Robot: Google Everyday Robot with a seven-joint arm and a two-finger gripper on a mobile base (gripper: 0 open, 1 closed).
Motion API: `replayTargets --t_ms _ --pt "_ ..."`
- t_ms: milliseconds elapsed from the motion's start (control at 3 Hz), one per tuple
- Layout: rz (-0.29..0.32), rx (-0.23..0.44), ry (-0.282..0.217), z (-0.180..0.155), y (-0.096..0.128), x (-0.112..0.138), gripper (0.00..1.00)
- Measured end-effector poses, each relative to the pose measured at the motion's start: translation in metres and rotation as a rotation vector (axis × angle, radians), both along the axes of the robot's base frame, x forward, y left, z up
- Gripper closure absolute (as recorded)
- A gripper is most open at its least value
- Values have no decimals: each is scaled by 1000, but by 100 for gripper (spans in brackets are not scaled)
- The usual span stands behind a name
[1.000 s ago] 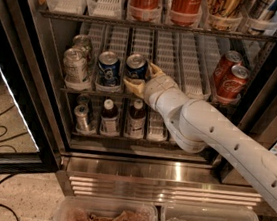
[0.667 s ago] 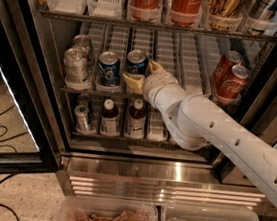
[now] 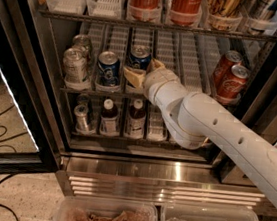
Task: Pick pepsi can from middle shelf of fridge
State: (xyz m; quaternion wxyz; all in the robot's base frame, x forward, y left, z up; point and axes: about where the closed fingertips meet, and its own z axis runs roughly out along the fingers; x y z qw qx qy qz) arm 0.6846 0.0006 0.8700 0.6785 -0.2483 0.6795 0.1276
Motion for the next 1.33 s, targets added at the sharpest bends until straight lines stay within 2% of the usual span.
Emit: replayTargets --t_ms 333,667,1000,1333 --pt "49 20 31 15 -4 -4 100" --pt "112 -23 52 25 -25 -16 100" --pt "188 -93 69 25 -44 -26 100" --pt "281 -182 99 29 -53 -33 100"
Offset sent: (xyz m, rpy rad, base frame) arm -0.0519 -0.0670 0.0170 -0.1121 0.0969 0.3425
